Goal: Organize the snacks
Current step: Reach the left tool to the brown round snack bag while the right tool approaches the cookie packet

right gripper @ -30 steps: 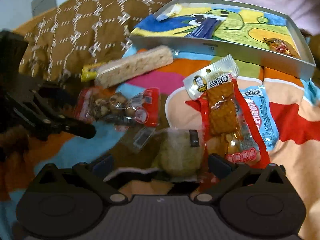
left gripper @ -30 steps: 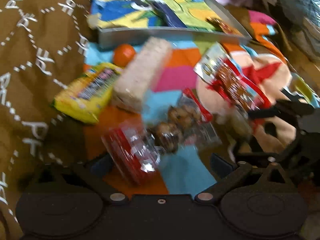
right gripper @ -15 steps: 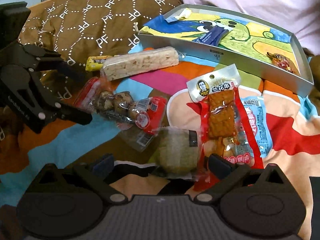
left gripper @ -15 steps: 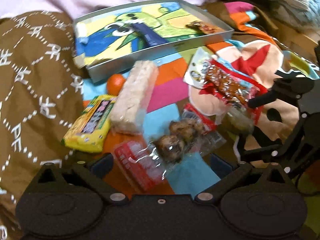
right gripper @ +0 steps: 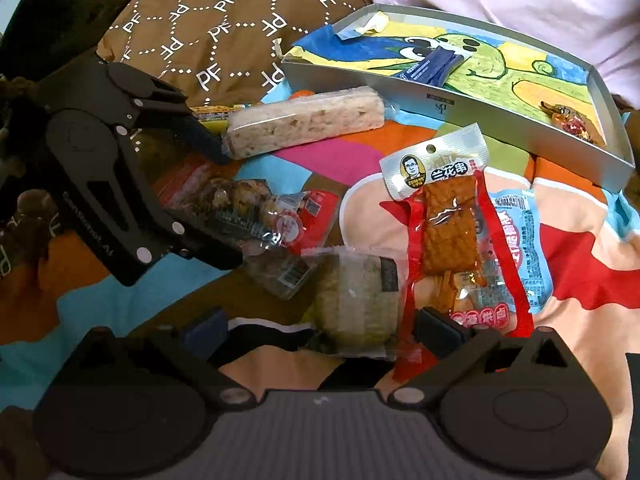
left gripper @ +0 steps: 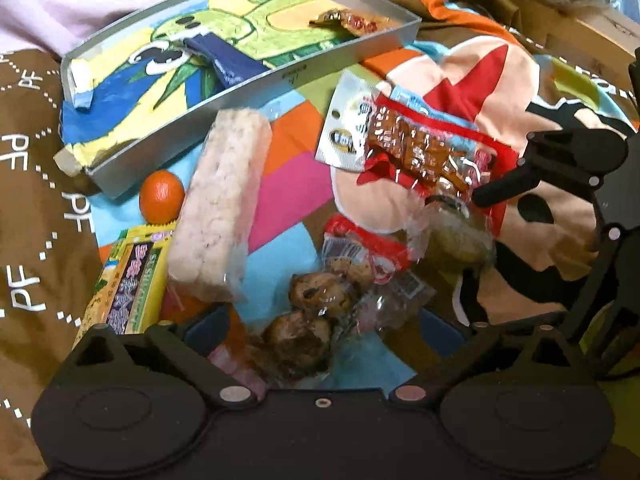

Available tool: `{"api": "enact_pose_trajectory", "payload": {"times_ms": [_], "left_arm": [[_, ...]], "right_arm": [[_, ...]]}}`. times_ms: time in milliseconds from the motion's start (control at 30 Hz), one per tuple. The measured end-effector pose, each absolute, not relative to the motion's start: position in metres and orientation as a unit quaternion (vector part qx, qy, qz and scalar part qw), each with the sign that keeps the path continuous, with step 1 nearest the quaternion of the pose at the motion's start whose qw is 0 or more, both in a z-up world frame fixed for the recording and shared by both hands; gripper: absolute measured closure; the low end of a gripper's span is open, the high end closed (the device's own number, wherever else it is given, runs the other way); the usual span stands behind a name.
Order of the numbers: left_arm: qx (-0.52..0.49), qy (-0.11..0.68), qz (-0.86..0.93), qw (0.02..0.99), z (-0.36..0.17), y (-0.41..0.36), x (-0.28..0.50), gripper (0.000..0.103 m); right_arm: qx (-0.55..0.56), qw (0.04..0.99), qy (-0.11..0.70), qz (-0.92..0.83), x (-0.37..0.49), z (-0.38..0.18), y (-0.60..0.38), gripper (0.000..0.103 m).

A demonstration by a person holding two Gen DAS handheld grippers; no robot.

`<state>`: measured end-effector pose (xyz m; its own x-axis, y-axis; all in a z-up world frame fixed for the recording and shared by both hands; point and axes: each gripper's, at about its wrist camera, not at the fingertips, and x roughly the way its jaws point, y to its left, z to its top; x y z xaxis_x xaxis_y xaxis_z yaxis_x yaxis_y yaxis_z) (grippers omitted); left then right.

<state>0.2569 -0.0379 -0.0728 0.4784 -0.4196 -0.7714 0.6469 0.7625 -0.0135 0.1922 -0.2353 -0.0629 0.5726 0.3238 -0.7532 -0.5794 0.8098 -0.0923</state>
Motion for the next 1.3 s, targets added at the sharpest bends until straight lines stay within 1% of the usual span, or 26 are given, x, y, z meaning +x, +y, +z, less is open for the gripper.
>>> {"api": "enact_pose_trajectory", "payload": {"times_ms": [400, 467, 533, 667, 767, 833, 933, 1033, 1200, 1267, 1300], "left_arm": [[0.076, 0.467, -0.331, 0.816, -0.073, -0.029, 0.243, 0.006], [0.075, 0.465, -0.329, 0.819, -0.07, -0.03, 0.241, 0.009], [0.072, 0.461, -0.319, 0.825, -0.068, -0.032, 0.246, 0.018], [0.08, 0.468, -0.309, 0.824, -0.069, -0.039, 0.26, 0.026], [0.105, 0.471, -0.317, 0.816, -0.073, -0.048, 0.263, 0.03], [0.139, 0.467, -0.312, 0.815, -0.075, -0.055, 0.26, 0.037], [0.165, 0.46, -0.308, 0.816, -0.076, -0.058, 0.258, 0.045], [0.144, 0.469, -0.299, 0.818, -0.074, -0.053, 0.259, 0.052], [0.106, 0.48, -0.262, 0.83, -0.074, -0.052, 0.254, 0.057], [0.069, 0.485, -0.234, 0.84, -0.074, -0.049, 0.249, 0.058], [0.042, 0.487, -0.218, 0.845, -0.074, -0.046, 0.246, 0.058]], "right_arm": [[-0.18, 0.866, 0.384, 0.266, 0.187, -0.061, -0.235, 0.0], [-0.177, 0.867, 0.385, 0.263, 0.186, -0.06, -0.237, 0.0], [-0.172, 0.869, 0.384, 0.26, 0.186, -0.059, -0.239, 0.0], [-0.162, 0.875, 0.382, 0.248, 0.188, -0.059, -0.242, 0.001], [-0.152, 0.88, 0.382, 0.239, 0.191, -0.059, -0.244, 0.004], [-0.147, 0.882, 0.382, 0.234, 0.192, -0.06, -0.245, 0.007], [-0.145, 0.884, 0.382, 0.227, 0.194, -0.061, -0.245, 0.01], [-0.143, 0.886, 0.38, 0.225, 0.195, -0.061, -0.245, 0.012], [-0.156, 0.886, 0.377, 0.221, 0.195, -0.064, -0.241, 0.017], [-0.162, 0.886, 0.375, 0.22, 0.194, -0.064, -0.239, 0.019], [-0.163, 0.886, 0.374, 0.22, 0.194, -0.065, -0.238, 0.023]]}}
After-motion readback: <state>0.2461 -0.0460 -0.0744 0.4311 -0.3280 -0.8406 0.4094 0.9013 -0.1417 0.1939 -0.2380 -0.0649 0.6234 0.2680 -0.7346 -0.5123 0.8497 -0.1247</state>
